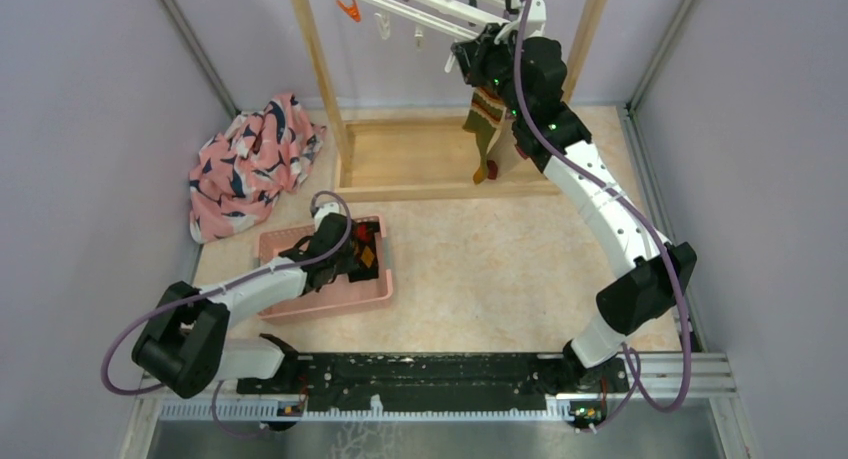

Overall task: Clip the socks to the hanger
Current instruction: Pick up the sock from the bin.

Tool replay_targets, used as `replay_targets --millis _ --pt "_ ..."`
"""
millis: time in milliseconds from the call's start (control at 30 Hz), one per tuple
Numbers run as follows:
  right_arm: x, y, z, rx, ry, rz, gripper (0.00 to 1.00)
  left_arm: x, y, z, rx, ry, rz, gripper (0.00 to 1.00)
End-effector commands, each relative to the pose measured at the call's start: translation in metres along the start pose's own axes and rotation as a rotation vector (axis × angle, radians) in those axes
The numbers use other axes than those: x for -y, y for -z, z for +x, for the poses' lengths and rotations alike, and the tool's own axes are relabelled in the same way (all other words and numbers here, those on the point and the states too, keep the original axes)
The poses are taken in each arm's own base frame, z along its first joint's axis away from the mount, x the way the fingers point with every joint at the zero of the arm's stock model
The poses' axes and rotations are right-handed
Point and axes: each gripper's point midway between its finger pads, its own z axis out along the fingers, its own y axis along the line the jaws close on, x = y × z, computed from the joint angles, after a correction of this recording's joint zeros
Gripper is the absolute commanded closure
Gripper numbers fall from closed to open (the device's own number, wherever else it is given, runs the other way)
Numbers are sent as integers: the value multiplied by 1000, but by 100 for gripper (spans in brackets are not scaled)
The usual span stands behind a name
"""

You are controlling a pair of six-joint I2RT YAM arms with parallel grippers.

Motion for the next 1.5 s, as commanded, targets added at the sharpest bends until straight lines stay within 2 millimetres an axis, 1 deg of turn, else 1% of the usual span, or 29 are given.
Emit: replay_targets --millis 0,33,67,100,167,267,433,500,567,633,867,933,1033,1133,1300,1333,1400,1467 --pt "-1 8 -6 7 6 -12 100 10 -4 -5 12 14 34 71" --pt "-1 8 -6 7 6 -13 100 10 -5 -4 9 12 32 79" --pt "-1 7 -5 7 4 -12 100 11 -6 -4 6 11 33 94" --pt "-1 7 -5 8 3 -14 100 11 -6 -3 3 12 33 100" --pt "-1 6 -3 3 1 -14 100 14 -3 -4 1 12 48 100" --pt "0 6 -2 -1 1 -13 100 20 15 -22 40 28 82 100" --pt "0 7 -1 2 -2 -14 100 31 67 -85 218 26 173 100" --pt "0 7 0 3 -11 -14 100 36 84 -102 248 20 202 100" --pt "-1 7 -1 7 -17 -16 100 45 98 -113 257 15 245 100" --pt "-1 8 -1 8 -21 -16 100 55 110 -121 267 19 304 100" --pt "-1 12 -4 10 -12 -17 100 100 144 -139 272 76 555 100" --pt "0 13 -4 11 -9 -10 100 109 151 -143 271 81 602 100" --pt "1 15 -5 19 -9 -8 100 119 156 -156 306 75 640 100" --pt "2 16 -3 15 -15 -7 100 137 163 -165 297 54 704 100" --pt "6 20 -6 23 -6 10 100 176 183 -180 311 34 851 100" --pt "8 21 -8 27 -6 14 100 186 191 -186 320 23 879 100" --pt "11 22 -11 33 -7 22 100 208 204 -192 328 -8 935 100" --pt "14 25 -11 34 -7 29 100 231 221 -199 334 -38 1016 100"
